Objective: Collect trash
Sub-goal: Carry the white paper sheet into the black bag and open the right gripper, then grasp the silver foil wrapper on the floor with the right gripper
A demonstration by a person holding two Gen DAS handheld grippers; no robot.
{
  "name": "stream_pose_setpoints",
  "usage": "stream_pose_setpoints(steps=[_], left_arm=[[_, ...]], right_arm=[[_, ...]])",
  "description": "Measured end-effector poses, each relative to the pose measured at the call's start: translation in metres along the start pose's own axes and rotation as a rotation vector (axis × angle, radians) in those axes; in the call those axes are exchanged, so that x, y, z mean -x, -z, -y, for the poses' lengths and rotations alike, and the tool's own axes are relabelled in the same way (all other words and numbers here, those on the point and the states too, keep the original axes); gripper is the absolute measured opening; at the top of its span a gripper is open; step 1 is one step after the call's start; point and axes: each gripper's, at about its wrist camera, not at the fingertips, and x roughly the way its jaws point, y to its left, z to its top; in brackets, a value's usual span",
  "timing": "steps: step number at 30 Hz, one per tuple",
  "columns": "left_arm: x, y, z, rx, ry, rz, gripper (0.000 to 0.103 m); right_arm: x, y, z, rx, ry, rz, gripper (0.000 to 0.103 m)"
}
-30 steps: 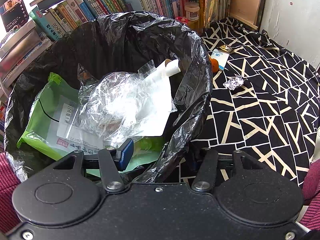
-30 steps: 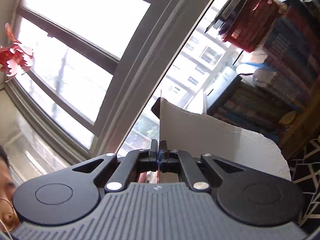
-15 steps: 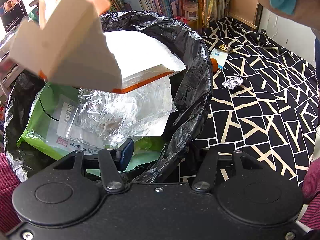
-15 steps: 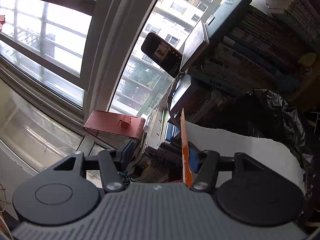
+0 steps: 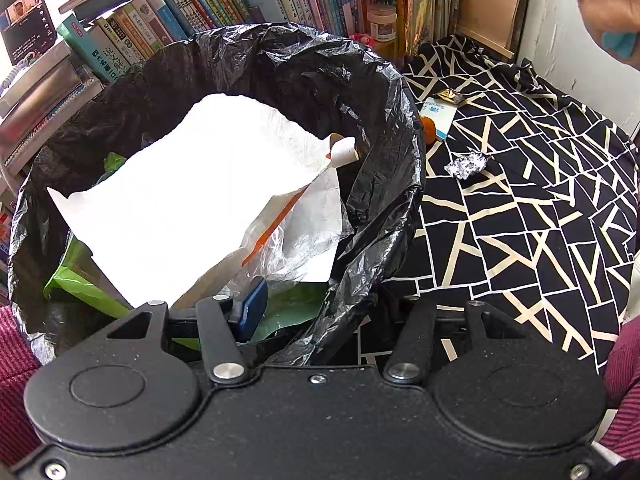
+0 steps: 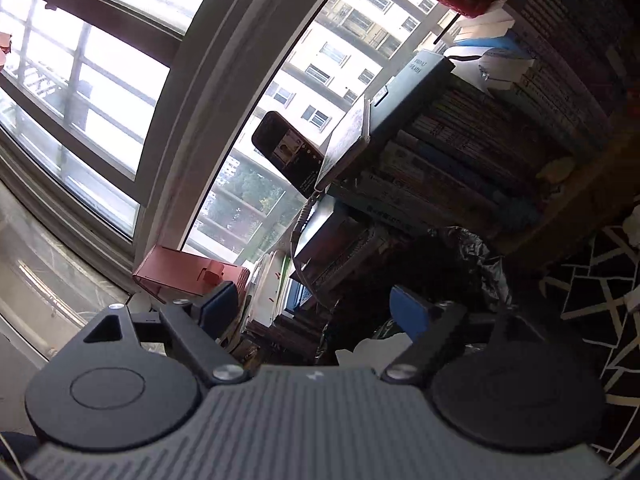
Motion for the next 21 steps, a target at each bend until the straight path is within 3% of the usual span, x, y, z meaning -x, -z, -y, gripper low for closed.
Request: stream_pose_setpoints(steps=[5,13,16,19,21], left_arm=[[0.000,0.000,0.000,-0.001,0.000,0.000,0.052],[-0.001,0.000,0.001,-0.001,-0.001,-0.001,0.052],[-0.001,0.000,0.001,0.000,0.000,-0.002,0.052],[-0.001,0.000,0.000,0.002,0.001,-0.004,0.052],[-0.001,0.000,0.000,0.003,0.001,-0.004,0.052]], right_arm=[[0.036,0.000,0.026,0.002,0.212,0.093,0.091],[0.061,0.011,0.089,0.086,0.670,0.187,0.095],[0.055,0.017,0.123,0.122,0.810,0.161,0.096],[0.042,0.023,0.162,0.156,0.968,0.079,0.096],[0.035,0.027,0.185,0.163,1.029,0.030,0.096]])
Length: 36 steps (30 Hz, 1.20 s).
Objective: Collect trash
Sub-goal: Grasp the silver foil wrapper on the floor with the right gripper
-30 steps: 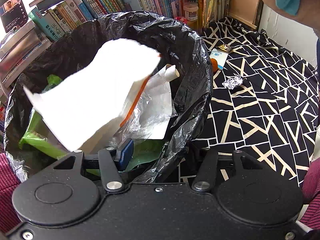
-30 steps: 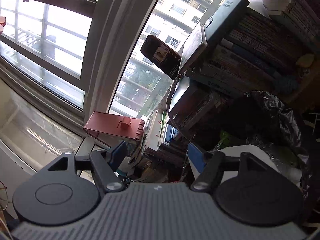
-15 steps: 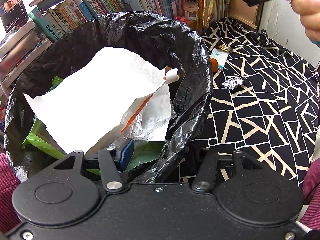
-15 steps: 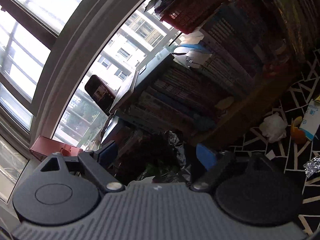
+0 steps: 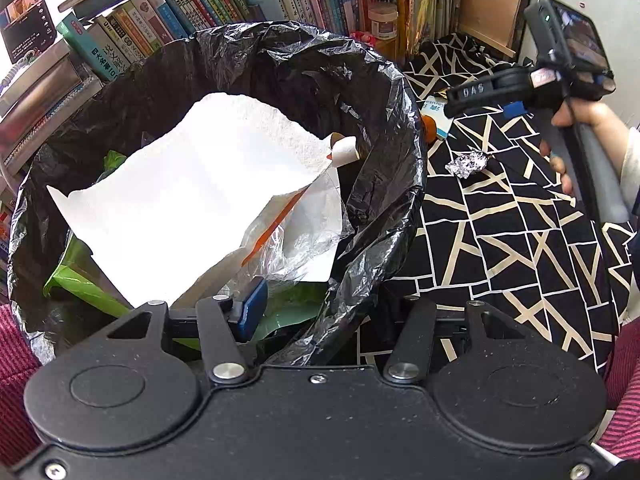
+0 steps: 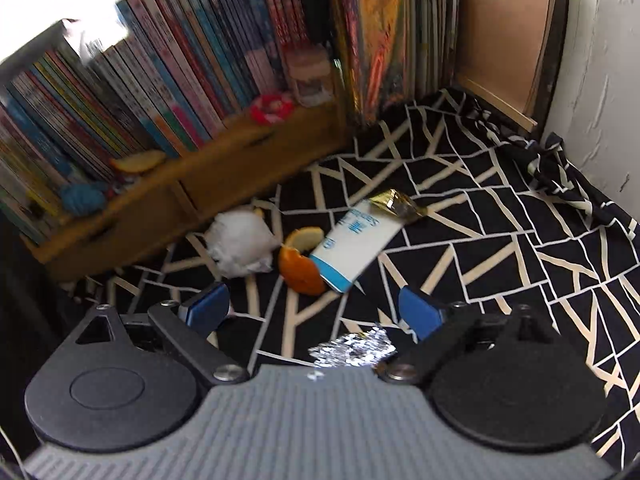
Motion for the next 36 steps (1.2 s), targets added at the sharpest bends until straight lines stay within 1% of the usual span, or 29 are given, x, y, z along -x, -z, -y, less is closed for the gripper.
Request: stream_pose_setpoints(steps=[4,8,12,19,25,32,36], left_arm=[[0.000,0.000,0.000,0.000,-0.001,0.000,0.052],[0.000,0.000,-0.001,0.003,0.002,-0.002,0.052],[0.000,-0.001,-0.002,0.003,0.004,-0.002,0.052],[0.000,0.000,-0.001,0.003,0.002,-0.003,0.052],[0.000,0.000,-0.001,0.003,0.003,-0.003,0.053],[-0.001,0.000,-0.001,0.003,0.002,-0.003,0.053],[-0.001,0.000,-0.001,0.003,0.002,-0.003,0.053]], right_arm=[[-0.036,0.016,0.006,0.029,0.064,-0.082,0.098],[-0.053,0.030,0.009,0.062,0.095,-0.134,0.100],[-0.062,0.036,0.011,0.044,0.090,-0.159,0.102],[-0.078,0.043,0.018,0.012,0.110,-0.191,0.102],[-0.079,0.046,0.013,0.049,0.120,-0.182,0.103],[-0.078,0.049,0.012,0.057,0.119,-0.168,0.103],[-0.075,0.050,0.012,0.040,0.114,-0.142,0.095]])
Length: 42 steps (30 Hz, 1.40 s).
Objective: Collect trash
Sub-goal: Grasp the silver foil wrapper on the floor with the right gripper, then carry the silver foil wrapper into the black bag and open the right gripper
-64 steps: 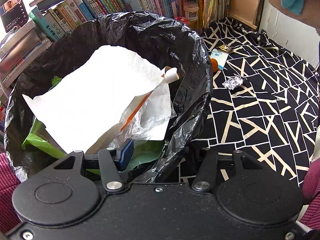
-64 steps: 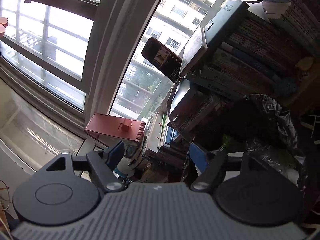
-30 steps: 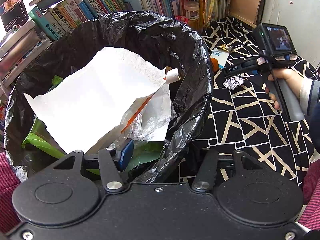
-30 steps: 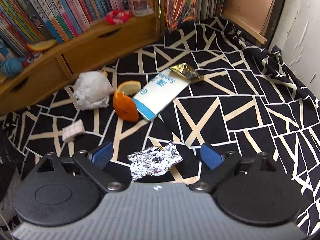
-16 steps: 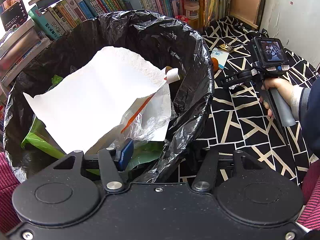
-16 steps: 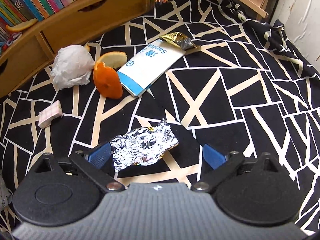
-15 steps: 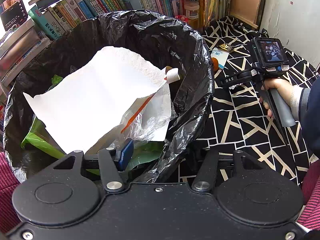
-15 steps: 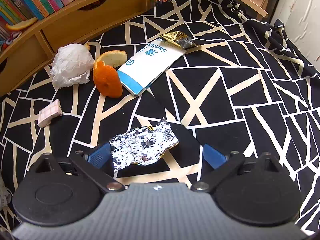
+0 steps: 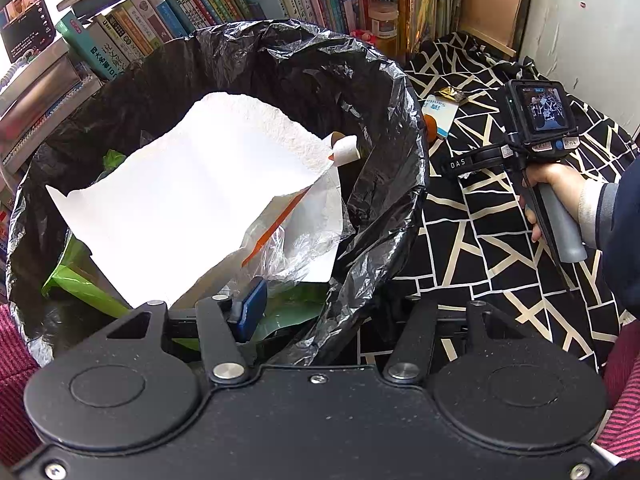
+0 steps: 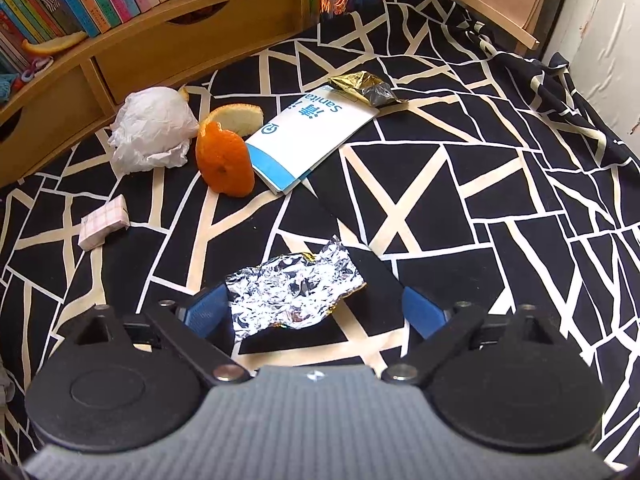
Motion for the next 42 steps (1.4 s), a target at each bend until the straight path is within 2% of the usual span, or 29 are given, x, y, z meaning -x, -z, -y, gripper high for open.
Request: stream_pose_setpoints(steps=[5,8,10,14,15,16,21,22,33,38,42], left_arm=[[0.000,0.000,0.000,0.000,0.000,0.000,0.053],[0.000,0.000,0.000,-0.001,-0.001,0.000,0.053],[-0.001,0.000,0.000,-0.002,-0.001,0.001,0.053],[0.000,0.000,0.000,-0.002,-0.001,0.000,0.053],[0.000,0.000,0.000,-0.002,-0.001,0.000,0.053],[0.000,0.000,0.000,-0.002,-0.001,0.000,0.053],[0.000,0.000,0.000,-0.004,-0.002,0.001,0.053],[0.000,0.000,0.001,-0.004,-0.002,0.001,0.053],[-0.001,0.000,0.000,-0.008,-0.004,0.003,0.053],[-0.001,0.000,0.000,-0.006,-0.004,0.003,0.053],[-0.001,0.000,0.000,-0.009,-0.005,0.004,0.053]], right_arm=[[0.003,0.004,-0.003,0.000,-0.005,0.039,0.085],[0.006,0.003,-0.006,0.001,-0.016,0.053,0.073],[0.010,0.001,-0.006,-0.009,-0.032,0.060,0.057],[0.019,-0.006,-0.007,-0.051,-0.073,0.081,0.036],[0.022,-0.009,-0.007,-0.060,-0.082,0.087,0.023],[0.024,-0.011,-0.007,-0.073,-0.088,0.091,0.020],[0.038,-0.021,-0.003,-0.132,-0.136,0.122,0.016],[0.041,-0.022,-0.003,-0.140,-0.141,0.128,0.012],[0.083,-0.047,-0.004,-0.243,-0.278,0.226,0.008],[0.115,-0.057,-0.006,-0.287,-0.397,0.290,0.008],[0.154,-0.062,-0.015,-0.275,-0.549,0.366,0.008]])
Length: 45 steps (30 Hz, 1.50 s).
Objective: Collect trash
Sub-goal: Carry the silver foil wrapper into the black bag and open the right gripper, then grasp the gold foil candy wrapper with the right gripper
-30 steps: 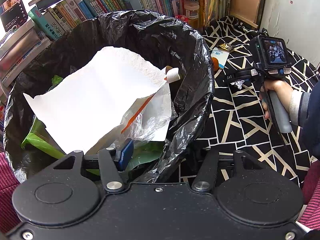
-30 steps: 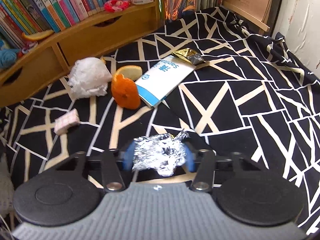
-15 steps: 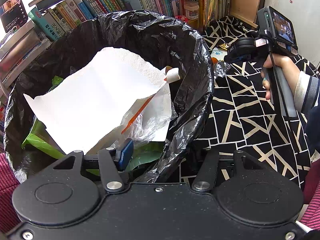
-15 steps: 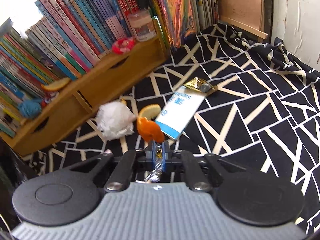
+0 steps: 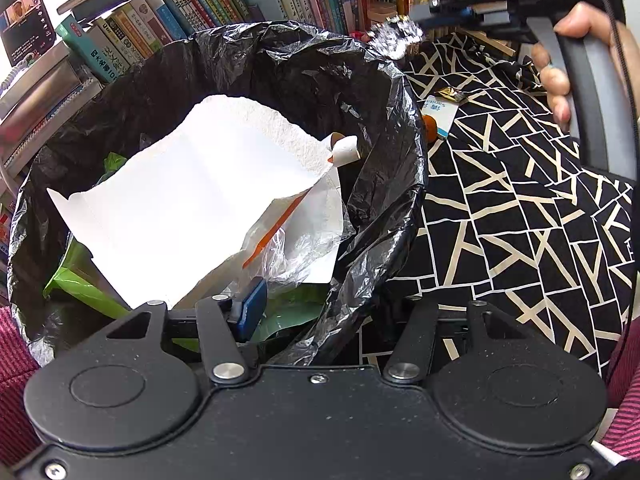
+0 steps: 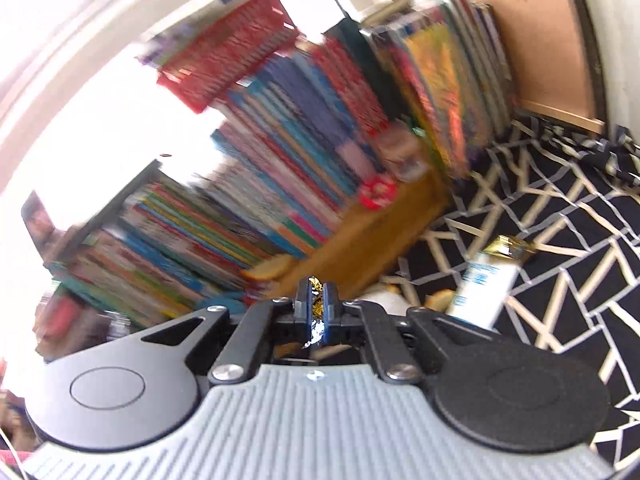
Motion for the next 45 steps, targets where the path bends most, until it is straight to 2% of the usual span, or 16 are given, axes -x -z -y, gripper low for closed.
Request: stream_pose_setpoints(steps=[5,9,13,17,20,21,22,25,29,32,33,36,40,44,45], left_arm=[[0.001,0.000,0.001,-0.001,-0.002,0.000,0.053],[0.000,0.000,0.001,-0.001,-0.002,0.000,0.053],[0.001,0.000,0.002,-0.002,-0.002,0.001,0.053],[0.000,0.000,0.001,-0.002,-0.002,0.001,0.053],[0.000,0.000,0.001,-0.002,-0.002,0.001,0.053],[0.000,0.000,0.001,-0.002,-0.002,0.001,0.053],[0.000,0.000,0.001,-0.001,-0.002,0.001,0.053],[0.000,0.000,0.001,-0.003,-0.003,0.001,0.053],[0.000,0.000,0.001,-0.003,-0.003,0.001,0.053],[0.000,0.000,0.001,-0.004,-0.004,0.001,0.053],[0.000,0.000,0.001,-0.005,-0.005,0.001,0.053],[0.000,0.000,0.001,-0.003,-0.005,-0.001,0.053],[0.000,0.000,0.001,-0.003,-0.006,-0.002,0.053],[0.000,0.000,0.001,-0.003,-0.005,-0.002,0.053],[0.000,0.000,0.001,-0.002,-0.004,-0.003,0.053]], right_arm=[[0.027,-0.003,-0.034,0.002,-0.222,0.010,0.009],[0.038,0.002,-0.057,0.027,-0.354,-0.022,0.011],[0.037,0.011,-0.073,0.047,-0.430,-0.075,0.013],[0.033,0.017,-0.079,0.073,-0.423,-0.096,0.013],[0.031,0.016,-0.070,0.039,-0.395,-0.089,0.014],[0.030,0.015,-0.065,0.032,-0.372,-0.081,0.023],[0.028,0.014,-0.062,0.030,-0.340,-0.073,0.045],[0.008,0.015,-0.038,0.016,-0.184,-0.085,0.055],[-0.041,0.031,0.002,0.001,0.059,-0.197,0.055],[-0.075,0.056,0.018,0.083,0.179,-0.280,0.055],[-0.084,0.066,0.020,0.120,0.205,-0.312,0.058],[-0.103,0.091,0.022,0.207,0.239,-0.364,0.064],[-0.121,0.111,0.023,0.254,0.260,-0.391,0.073],[-0.125,0.122,0.021,0.311,0.264,-0.386,0.073],[-0.125,0.123,0.020,0.321,0.264,-0.388,0.070]])
